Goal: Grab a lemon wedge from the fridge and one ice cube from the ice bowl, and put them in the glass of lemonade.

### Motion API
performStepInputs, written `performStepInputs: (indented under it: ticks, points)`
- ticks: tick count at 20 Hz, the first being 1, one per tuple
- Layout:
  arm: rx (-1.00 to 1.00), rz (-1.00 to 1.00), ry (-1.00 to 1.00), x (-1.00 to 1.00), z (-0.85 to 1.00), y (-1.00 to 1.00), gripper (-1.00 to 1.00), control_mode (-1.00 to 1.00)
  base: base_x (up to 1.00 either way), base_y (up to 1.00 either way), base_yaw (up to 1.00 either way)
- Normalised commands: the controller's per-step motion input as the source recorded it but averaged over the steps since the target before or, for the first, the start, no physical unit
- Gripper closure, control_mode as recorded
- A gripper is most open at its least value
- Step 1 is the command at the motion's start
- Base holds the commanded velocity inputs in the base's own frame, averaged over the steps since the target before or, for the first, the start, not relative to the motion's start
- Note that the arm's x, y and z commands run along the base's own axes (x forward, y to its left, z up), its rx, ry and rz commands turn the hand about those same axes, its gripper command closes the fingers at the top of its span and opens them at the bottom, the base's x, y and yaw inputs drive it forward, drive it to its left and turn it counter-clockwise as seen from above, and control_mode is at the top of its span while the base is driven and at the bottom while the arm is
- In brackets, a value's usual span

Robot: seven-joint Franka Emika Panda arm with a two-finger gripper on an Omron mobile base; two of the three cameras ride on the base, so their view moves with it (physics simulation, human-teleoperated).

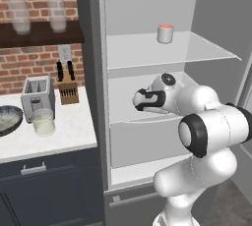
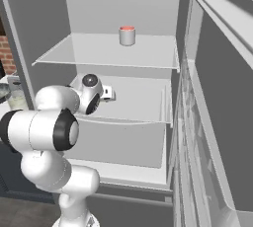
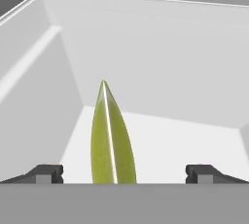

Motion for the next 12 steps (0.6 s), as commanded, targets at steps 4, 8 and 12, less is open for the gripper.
performStepInputs:
  ticks: [4,8,12]
  points:
    - [0.0,0.0,0.06,0.21,0.01,0.06,-1.0,-1.0,0.0,0.0,0.0]
    - [0.0,0.0,0.01,0.14,-0.09,0.07,-1.0,-1.0,0.0,0.0,0.0]
    - [0.0,0.0,0.0,0.0,-0.46,0.02,-1.0,-1.0,0.0,0.0,0.0]
